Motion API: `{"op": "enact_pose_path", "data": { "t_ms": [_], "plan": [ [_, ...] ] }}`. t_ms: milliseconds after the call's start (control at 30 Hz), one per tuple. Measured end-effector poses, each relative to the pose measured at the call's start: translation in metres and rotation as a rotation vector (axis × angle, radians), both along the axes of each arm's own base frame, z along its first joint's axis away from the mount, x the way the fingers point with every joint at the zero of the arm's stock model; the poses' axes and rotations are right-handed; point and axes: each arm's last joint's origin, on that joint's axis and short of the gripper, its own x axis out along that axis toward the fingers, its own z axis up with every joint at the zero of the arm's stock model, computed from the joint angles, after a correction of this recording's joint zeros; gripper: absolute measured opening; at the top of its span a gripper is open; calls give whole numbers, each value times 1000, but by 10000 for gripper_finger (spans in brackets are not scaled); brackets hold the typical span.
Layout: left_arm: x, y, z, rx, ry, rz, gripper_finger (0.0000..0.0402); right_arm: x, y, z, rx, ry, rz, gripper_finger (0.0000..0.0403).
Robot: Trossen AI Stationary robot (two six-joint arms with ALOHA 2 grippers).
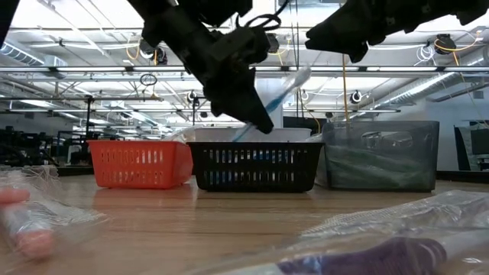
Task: Pick & Place Toothbrushes
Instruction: Put the blue toothbrush into the black basket
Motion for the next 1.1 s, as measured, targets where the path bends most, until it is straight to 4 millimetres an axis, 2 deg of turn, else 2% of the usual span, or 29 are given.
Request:
{"op": "enact_pose_path", "data": {
  "t_ms": [733, 867, 1100],
  "plan": [
    [-3, 0, -2, -20, 36, 23, 93, 0, 0, -2, -4, 18, 1, 121],
    [-14, 1, 16, 5, 44, -1, 105, 0, 0, -2, -4, 18, 1, 120],
    [-58, -9, 47, 56, 218, -94, 108, -1, 0, -3, -6, 26, 1, 119]
  ]
}}
